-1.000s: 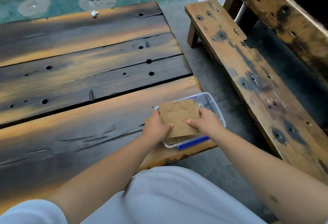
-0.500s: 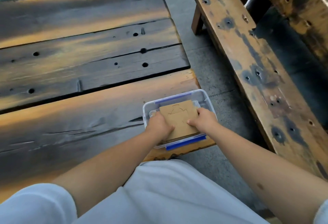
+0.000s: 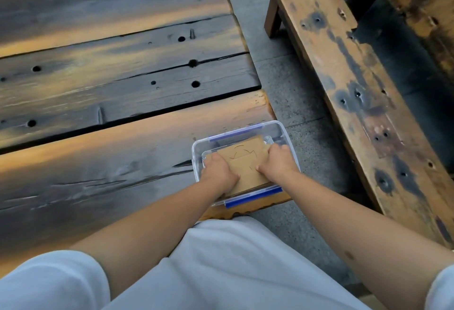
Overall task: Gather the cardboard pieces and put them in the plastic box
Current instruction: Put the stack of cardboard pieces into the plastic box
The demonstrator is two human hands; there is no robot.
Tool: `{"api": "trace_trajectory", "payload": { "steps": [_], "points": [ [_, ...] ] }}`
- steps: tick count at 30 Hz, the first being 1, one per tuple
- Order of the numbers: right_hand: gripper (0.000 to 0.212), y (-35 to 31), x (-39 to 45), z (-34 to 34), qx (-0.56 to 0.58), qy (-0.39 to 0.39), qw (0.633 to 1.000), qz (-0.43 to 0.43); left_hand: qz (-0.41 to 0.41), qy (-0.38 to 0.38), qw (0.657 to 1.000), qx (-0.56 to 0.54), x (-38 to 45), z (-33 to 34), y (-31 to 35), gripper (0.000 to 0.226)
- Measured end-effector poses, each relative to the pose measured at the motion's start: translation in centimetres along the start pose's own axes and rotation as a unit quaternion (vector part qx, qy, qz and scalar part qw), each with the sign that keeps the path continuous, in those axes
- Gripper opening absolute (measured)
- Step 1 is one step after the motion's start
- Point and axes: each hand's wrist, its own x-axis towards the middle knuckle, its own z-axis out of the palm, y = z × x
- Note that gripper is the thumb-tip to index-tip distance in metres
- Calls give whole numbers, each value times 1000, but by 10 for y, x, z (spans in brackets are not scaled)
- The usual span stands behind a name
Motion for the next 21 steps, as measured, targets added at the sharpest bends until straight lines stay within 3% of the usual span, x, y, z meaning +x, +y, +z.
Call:
{"api": "trace_trajectory", "payload": {
  "steps": [6,11,14,21],
  "points": [
    [65,-8,2,3,-8,1,1000,1,-34,38,998,-26,-4,8,2,86],
    [61,-11,0,-3,6,-20,1000,-8,-16,14,997,-72,-3,5,-2,99],
    [66,-11,-5,-6,21,-20,999,-22,24,15,996,-85,-7,1,-5,106],
    [74,-10,-28,-1,72,37,990,-114,187,69,978,-63,-30,-23,-23,83]
  ]
}}
